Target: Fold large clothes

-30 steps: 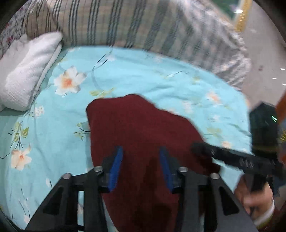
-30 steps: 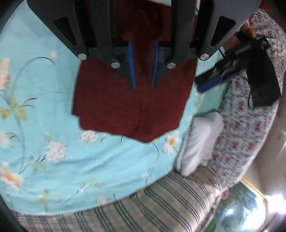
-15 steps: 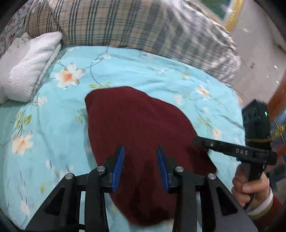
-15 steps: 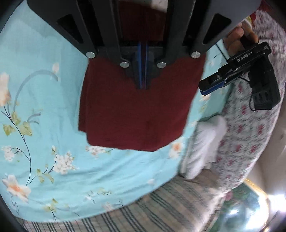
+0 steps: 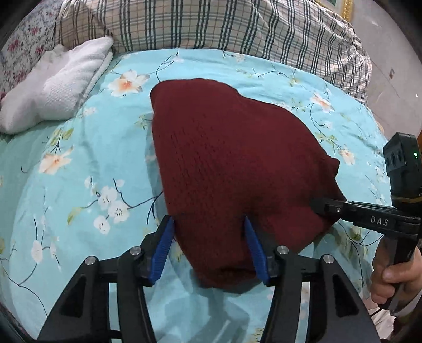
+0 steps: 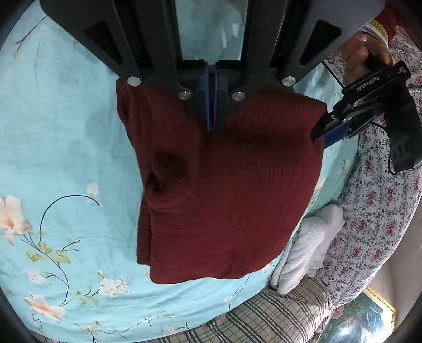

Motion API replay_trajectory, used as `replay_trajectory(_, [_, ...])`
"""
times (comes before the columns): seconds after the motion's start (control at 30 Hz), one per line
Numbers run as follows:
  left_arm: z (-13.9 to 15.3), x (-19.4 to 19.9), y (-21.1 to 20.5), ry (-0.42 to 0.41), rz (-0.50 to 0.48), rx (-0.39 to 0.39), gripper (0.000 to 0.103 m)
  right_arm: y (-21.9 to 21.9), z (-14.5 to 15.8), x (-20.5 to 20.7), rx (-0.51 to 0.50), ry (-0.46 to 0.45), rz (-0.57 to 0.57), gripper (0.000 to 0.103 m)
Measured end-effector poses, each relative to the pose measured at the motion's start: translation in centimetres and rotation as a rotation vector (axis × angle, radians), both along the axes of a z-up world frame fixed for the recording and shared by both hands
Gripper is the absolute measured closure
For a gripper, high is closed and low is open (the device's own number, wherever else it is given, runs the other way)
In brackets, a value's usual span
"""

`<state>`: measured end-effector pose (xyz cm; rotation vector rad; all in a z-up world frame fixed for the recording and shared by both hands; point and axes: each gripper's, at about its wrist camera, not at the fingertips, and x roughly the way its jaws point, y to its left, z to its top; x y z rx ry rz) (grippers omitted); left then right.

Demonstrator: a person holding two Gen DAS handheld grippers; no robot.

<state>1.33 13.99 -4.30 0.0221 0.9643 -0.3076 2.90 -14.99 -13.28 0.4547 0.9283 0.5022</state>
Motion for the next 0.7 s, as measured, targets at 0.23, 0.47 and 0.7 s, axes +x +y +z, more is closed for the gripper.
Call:
replay_trajectory(0.23, [1.0, -1.6, -1.0, -0.034, 0.014, 0.078, 0.047, -0.2, 0.3, -1.6, -0.013, -0.009, -0.012, 0.1])
replay_trajectory(0.47, [1.6, -2.1, -0.8, -0.022, 0.11, 0.083, 0.047, -0.6, 0.4, -1.8, -0.01, -0.006, -0.021, 0.1])
replay_trajectory(0.7, [2.8, -3.9, -0.3, -0.045, 0.138, 0.118, 0.037, -1.0, 1.8, -3.0, -0.008, -0.036, -0.025, 0.1])
